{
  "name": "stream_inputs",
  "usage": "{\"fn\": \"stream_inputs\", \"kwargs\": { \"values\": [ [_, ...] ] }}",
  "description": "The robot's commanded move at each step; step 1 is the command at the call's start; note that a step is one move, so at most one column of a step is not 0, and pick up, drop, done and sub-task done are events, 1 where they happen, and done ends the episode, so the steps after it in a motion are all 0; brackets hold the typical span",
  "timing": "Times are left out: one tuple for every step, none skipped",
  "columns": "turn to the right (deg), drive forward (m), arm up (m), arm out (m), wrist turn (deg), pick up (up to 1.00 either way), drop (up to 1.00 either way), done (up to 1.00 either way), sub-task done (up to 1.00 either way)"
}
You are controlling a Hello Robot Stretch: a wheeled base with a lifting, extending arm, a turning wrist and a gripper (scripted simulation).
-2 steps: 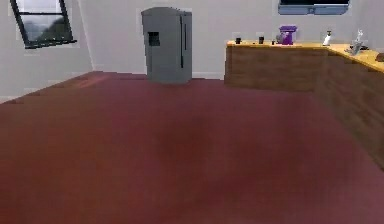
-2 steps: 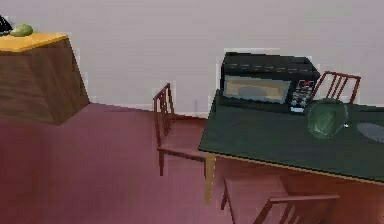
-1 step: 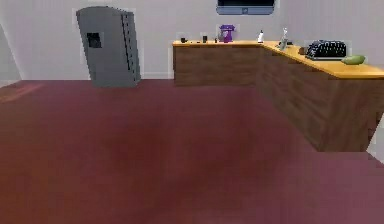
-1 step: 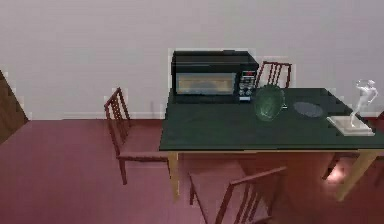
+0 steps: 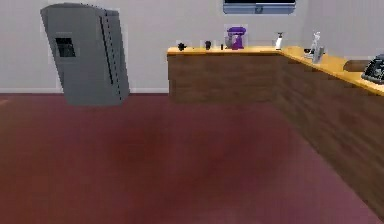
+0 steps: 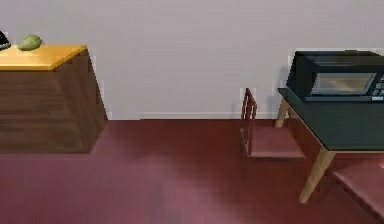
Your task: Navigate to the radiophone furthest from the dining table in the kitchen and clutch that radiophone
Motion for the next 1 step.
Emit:
{"fn": "stream_inputs", "kwargs": {
  "values": [
    [3.0, 0.00, 0.00, 0.00, 0.0, 0.00, 0.00, 0.00, 0.00]
  ]
}}
